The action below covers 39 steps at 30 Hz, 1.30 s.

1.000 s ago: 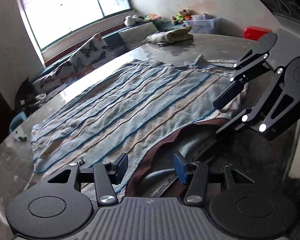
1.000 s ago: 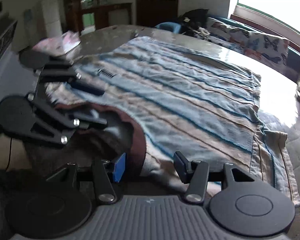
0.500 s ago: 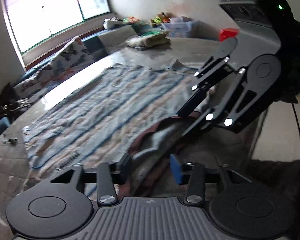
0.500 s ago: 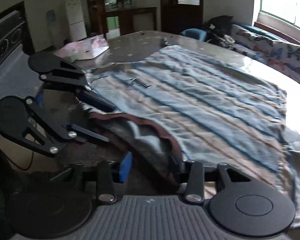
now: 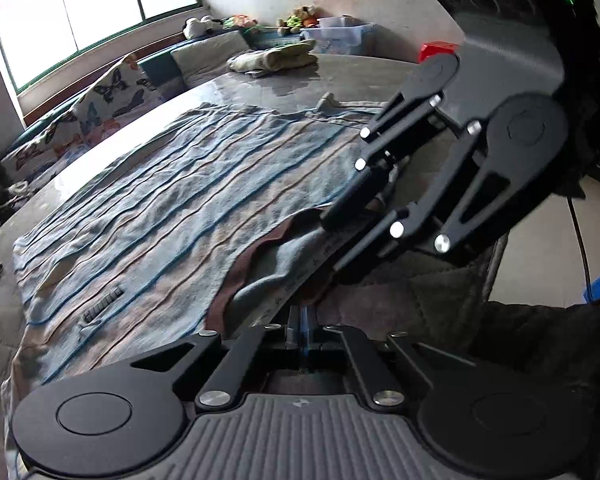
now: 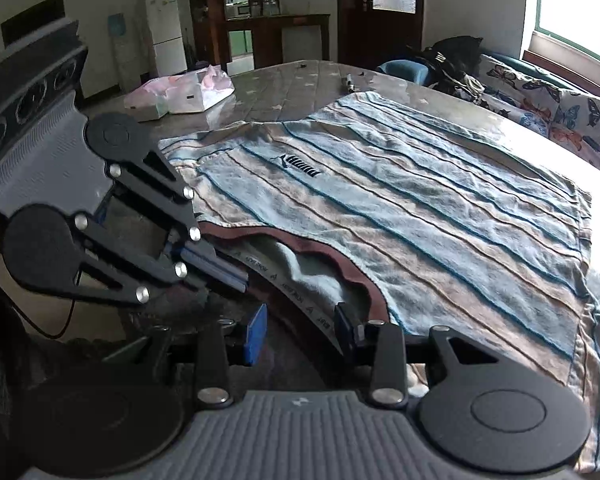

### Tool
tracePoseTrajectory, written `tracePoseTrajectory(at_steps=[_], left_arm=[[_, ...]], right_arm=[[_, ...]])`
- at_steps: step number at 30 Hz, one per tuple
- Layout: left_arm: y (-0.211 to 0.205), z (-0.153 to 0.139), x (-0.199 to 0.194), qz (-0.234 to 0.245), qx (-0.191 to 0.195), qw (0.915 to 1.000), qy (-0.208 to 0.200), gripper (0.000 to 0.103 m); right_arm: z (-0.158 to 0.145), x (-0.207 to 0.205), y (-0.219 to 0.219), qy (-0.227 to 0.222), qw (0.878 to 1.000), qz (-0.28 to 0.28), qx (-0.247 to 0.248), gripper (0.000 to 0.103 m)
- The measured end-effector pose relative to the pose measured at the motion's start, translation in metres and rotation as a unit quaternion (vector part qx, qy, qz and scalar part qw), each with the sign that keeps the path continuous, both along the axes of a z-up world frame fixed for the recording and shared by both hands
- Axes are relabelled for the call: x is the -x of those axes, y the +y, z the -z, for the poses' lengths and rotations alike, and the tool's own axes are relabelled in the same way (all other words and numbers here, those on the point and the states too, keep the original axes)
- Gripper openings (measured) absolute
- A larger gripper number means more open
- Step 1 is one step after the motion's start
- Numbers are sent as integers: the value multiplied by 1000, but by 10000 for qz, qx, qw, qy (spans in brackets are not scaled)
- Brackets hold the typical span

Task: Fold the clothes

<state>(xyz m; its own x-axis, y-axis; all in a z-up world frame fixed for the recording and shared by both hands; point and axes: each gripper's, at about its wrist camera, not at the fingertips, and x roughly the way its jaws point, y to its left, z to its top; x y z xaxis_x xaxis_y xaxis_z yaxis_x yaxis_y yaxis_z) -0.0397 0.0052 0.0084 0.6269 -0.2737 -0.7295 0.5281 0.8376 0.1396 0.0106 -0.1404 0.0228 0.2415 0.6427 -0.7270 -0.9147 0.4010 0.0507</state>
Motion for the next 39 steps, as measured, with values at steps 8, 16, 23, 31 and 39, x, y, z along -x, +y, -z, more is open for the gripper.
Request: tracePoseTrajectory(at_steps=[8, 16, 23, 31, 39], left_arm=[[14, -14, -11, -679, 175, 9972, -259, 16], [15, -20, -25, -878, 230, 9944, -546, 74], [14, -13, -46, -1228, 248, 9895, -719, 102], [12, 10, -60, -1707, -4, 9823, -774, 103], [7, 22, -45, -1695, -202, 9805, -970, 103]], right_arm=[[12, 4, 12, -258, 9996, -76, 132, 2], [9, 10, 7, -27, 9992, -369, 171, 2], [5, 3, 1, 128, 9996, -240, 16, 5], [-14, -25, -54, 54, 9935, 1078, -369, 18], [5, -80, -126, -92, 9505, 3086, -342, 28]])
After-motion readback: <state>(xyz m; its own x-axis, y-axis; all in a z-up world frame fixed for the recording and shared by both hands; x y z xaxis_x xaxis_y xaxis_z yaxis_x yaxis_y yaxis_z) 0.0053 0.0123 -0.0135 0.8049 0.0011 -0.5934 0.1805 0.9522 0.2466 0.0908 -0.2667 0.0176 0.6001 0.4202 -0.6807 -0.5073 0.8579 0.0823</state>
